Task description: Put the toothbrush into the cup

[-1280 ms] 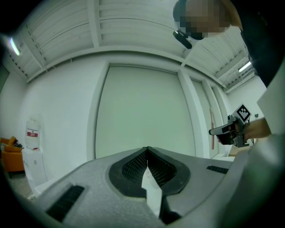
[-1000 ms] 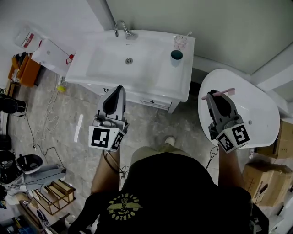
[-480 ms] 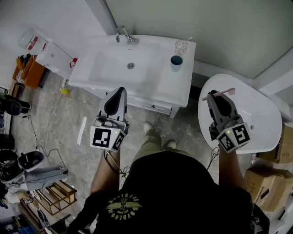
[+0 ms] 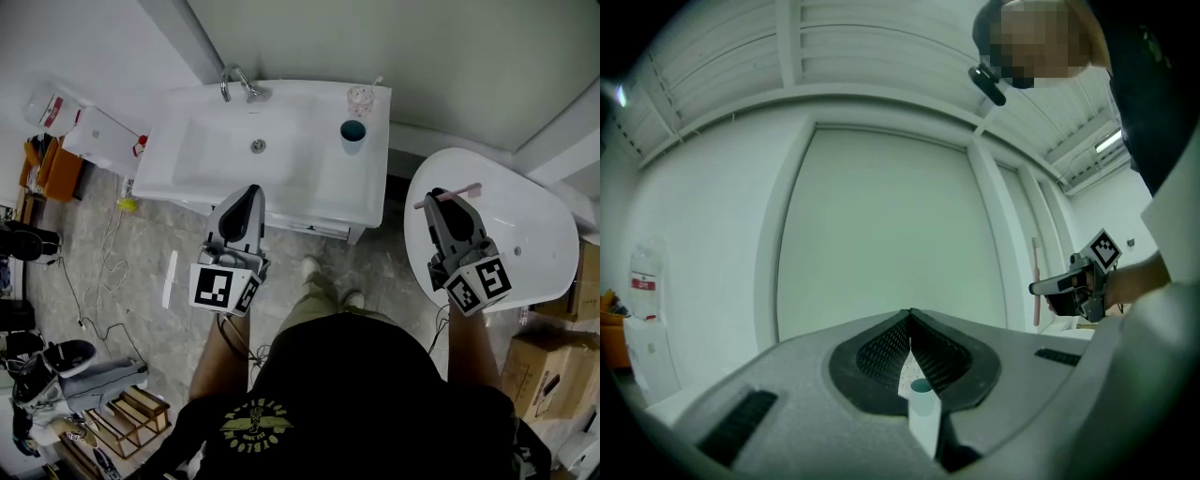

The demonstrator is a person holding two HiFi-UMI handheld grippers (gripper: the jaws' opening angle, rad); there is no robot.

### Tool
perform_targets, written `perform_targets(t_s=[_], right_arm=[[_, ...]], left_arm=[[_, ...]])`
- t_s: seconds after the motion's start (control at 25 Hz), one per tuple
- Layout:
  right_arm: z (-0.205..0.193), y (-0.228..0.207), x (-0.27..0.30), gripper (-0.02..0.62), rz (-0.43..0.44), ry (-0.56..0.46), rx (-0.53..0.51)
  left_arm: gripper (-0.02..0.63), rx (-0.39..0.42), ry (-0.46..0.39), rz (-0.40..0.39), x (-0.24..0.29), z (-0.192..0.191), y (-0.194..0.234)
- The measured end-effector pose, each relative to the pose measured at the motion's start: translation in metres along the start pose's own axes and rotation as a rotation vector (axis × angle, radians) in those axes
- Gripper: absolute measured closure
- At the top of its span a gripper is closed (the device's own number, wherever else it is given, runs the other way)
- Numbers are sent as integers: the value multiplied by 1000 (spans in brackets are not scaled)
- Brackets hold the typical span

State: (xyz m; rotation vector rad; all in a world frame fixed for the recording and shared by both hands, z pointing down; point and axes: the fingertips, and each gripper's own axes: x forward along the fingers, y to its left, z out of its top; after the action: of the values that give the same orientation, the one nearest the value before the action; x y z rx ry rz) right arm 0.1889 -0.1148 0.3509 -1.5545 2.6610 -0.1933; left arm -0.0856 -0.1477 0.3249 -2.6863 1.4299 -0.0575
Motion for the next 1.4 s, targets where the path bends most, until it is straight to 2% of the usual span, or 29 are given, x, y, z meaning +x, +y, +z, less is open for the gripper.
perform_targets(t_s=[0.6, 1.04, 1.24, 1.4], right_arm=[[2, -23, 90, 545, -88, 23, -8], [12, -35, 167, 545, -149, 7, -80], [4, -43, 207, 545, -122, 22, -95], [-20, -63, 235, 545, -105, 42, -84]], left_arm=[[597, -51, 16, -105, 83, -26, 67], [597, -65, 3, -217, 138, -44, 114], [597, -86, 24, -220, 156, -54, 128], [597, -94, 37, -189, 172, -61, 132]])
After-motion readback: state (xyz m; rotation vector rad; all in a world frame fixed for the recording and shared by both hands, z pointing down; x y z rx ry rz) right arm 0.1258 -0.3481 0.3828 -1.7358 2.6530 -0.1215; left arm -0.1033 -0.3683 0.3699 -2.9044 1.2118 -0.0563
